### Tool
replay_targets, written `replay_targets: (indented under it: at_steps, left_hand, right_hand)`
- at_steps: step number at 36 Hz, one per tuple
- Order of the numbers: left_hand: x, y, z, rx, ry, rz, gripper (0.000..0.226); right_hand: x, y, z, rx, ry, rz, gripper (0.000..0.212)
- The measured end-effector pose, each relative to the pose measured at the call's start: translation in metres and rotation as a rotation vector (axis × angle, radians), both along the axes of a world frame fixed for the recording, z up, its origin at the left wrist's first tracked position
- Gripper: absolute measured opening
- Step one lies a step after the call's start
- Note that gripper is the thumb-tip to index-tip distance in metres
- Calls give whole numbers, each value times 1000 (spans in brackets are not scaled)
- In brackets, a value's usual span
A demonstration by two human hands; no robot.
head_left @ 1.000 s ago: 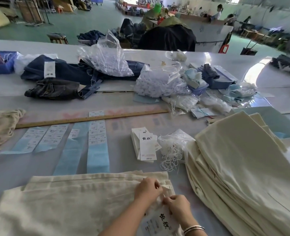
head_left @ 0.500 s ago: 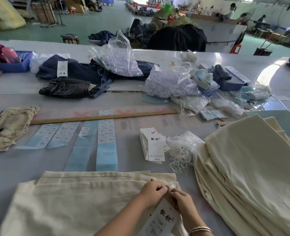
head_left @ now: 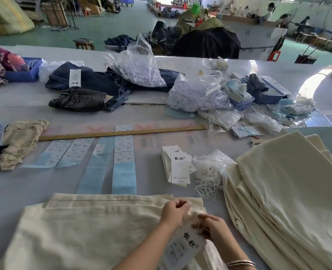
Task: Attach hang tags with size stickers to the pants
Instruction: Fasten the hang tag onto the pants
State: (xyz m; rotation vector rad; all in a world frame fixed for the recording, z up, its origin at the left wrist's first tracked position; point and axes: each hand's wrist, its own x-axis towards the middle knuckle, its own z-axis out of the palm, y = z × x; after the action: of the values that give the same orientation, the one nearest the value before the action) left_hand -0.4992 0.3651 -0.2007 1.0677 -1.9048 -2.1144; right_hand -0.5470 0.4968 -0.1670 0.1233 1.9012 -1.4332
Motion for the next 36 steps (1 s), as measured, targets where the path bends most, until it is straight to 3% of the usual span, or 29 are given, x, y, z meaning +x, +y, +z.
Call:
replay_targets:
  at_steps: [5,7,10,13,20,36]
  left_hand:
    - [4,-6,5,4,42,-16,5]
    - [6,-5,8,13,60,-40,4]
    - [9,0,14,27,123,-122,6]
    - [11,6,21,59,192,-189,10]
    - [17,5,34,15,260,-190,5]
    - [18,-10,60,-124,292,-211,14]
  right_hand:
    - [-8,19,11,-215,9,-296,33]
    - [-8,21,16,-383,-104,-376,36]
    - [-8,19,24,-606,-314,-373,47]
    - [-7,17,28,-703,-324,-337,46]
    - [-7,6,34,-624,-114,-304,21]
    - [-9,-11,57,-406,268,60,20]
